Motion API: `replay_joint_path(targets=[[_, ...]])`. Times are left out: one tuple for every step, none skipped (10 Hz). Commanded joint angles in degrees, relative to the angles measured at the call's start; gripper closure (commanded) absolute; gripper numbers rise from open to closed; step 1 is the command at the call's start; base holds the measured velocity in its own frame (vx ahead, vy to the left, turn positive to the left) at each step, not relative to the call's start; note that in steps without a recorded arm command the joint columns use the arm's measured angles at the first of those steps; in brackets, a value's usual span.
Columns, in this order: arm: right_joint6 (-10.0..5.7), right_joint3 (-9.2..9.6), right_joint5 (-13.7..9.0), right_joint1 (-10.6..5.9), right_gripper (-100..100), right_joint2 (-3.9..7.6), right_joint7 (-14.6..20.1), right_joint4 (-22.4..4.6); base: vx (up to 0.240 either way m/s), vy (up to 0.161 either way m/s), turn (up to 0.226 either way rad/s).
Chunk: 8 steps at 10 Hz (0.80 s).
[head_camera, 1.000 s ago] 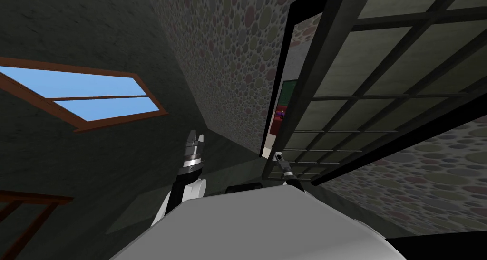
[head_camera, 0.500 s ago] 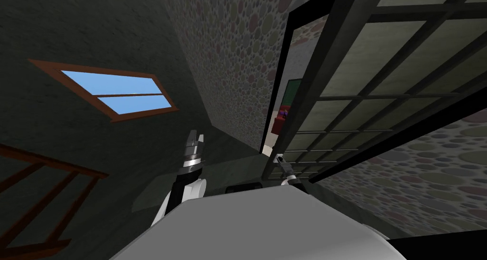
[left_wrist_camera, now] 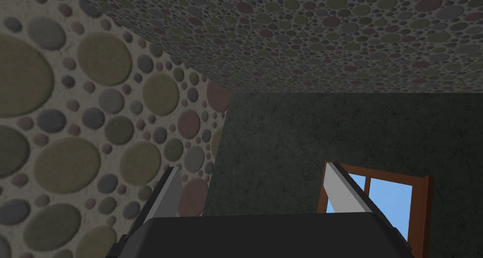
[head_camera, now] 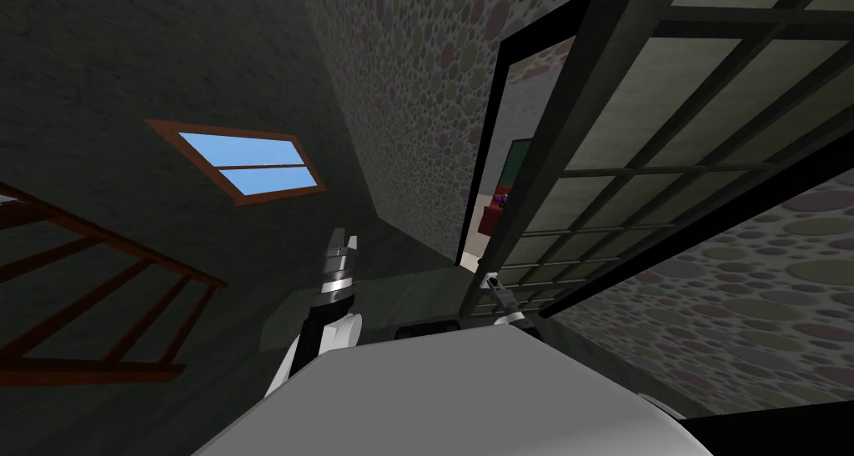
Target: Pull the door open
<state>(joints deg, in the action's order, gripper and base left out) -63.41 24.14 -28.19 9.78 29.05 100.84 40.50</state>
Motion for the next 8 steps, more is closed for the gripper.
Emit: replay_joint_path(targets=[[-1.05, 0.58, 0.25, 0.42, 100, 0.46, 0.70, -0.41, -0.199, -0.064, 0.101], [-1.86, 0.96, 0.40, 0.66, 100, 0.82, 1.20, -0.79, -0.201, -0.064, 0.132], [-2.70, 1.34, 0.56, 0.91, 100, 1.18, 1.70, -1.17, -0.200, -0.042, 0.155], [-3.51, 1.71, 0.71, 1.15, 100, 1.54, 2.19, -1.54, -0.208, -0.062, 0.166], [-4.28, 2.07, 0.86, 1.38, 100, 1.87, 2.66, -1.90, -0.205, -0.070, 0.163], [-5.24, 2.51, 1.04, 1.66, 100, 2.29, 3.24, -2.34, -0.201, -0.054, 0.133], [-5.86, 2.79, 1.16, 1.85, 100, 2.56, 3.61, -2.62, -0.194, -0.010, 0.115], [-5.58, 2.65, 1.16, 1.04, 100, 2.13, 3.43, -3.18, -0.082, 0.000, 0.017]])
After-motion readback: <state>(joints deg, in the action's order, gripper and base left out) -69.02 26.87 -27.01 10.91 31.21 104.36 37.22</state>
